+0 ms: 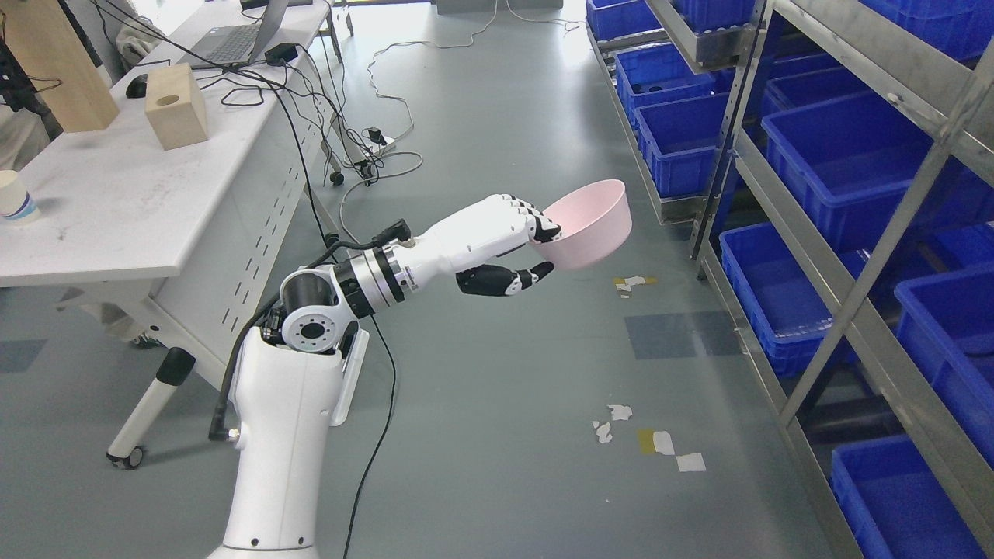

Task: Stack pink IKEA bowl on shelf middle layer
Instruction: 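Hold the pink bowl raised in the left hand while driving, then move the pink bowl over the other pink bowl on the tray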

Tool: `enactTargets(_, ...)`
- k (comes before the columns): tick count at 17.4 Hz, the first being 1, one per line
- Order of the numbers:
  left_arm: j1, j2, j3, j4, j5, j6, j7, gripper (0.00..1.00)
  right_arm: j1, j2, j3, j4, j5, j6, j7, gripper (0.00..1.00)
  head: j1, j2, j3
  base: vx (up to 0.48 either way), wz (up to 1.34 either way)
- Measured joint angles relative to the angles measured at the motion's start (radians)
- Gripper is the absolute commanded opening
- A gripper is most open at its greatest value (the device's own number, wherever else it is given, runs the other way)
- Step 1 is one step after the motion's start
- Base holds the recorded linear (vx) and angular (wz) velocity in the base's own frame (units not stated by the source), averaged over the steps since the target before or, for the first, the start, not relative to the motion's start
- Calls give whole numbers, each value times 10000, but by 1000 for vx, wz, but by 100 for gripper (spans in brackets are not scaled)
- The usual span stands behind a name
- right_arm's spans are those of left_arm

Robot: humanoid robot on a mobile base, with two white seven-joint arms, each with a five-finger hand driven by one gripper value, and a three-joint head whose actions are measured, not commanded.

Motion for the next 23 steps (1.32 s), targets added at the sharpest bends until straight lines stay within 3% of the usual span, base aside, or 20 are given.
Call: enactTargets(23, -306, 0, -83, -58, 19, 0, 9, 1, -3, 0, 0, 0, 0, -1, -3, 100, 0, 0, 0, 230, 35)
